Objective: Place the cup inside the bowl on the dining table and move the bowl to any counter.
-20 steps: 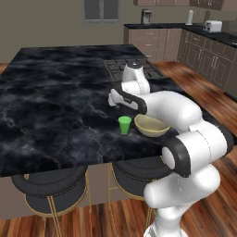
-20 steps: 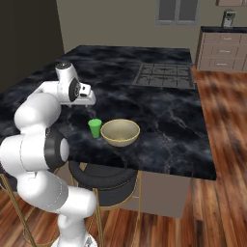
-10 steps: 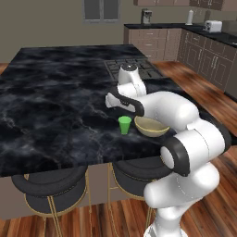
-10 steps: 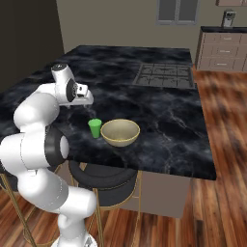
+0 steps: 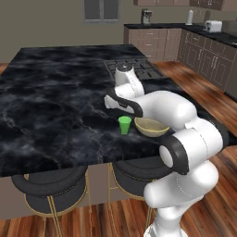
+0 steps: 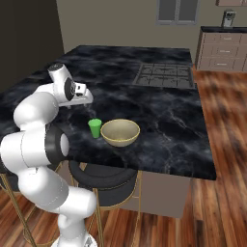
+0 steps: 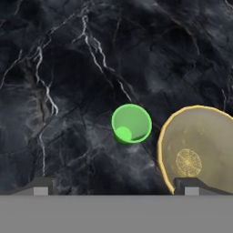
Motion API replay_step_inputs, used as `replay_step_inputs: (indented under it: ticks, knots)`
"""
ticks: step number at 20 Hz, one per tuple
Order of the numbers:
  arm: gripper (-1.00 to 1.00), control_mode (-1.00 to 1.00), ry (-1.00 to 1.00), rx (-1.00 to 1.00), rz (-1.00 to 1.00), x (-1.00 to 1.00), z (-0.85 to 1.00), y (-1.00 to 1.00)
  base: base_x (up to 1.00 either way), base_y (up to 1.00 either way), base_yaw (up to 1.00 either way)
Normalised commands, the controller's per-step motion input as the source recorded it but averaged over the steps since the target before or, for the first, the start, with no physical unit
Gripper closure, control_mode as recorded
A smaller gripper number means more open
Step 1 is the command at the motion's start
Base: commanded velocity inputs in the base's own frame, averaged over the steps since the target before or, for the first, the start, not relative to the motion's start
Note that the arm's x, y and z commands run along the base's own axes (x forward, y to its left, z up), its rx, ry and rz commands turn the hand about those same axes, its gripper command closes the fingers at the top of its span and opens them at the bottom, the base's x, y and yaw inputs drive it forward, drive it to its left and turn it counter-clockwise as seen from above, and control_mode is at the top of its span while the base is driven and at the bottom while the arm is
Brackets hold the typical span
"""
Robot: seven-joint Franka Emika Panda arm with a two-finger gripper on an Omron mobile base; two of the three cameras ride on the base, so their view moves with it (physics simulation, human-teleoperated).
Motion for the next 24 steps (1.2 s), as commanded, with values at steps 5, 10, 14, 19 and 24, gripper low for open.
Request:
replay_step_inputs:
  ticks: [5, 10, 14, 19, 24]
  knots:
    - [-1.00, -1.00, 0.00, 0.00, 0.00, 0.00, -0.01, 0.00, 0.00, 0.00, 0.00]
    - [-1.00, -1.00, 0.00, 0.00, 0.00, 0.00, -0.08, 0.00, 0.00, 0.00, 0.00]
    - [-1.00, -1.00, 0.00, 0.00, 0.00, 0.05, -0.17, 0.00, 0.00, 0.00, 0.00]
    - [-1.00, -1.00, 0.00, 0.00, 0.00, 0.08, -0.24, 0.00, 0.00, 0.00, 0.00]
    - [-1.00, -1.00, 0.00, 0.00, 0.00, 0.10, -0.22, 0.00, 0.00, 0.00, 0.00]
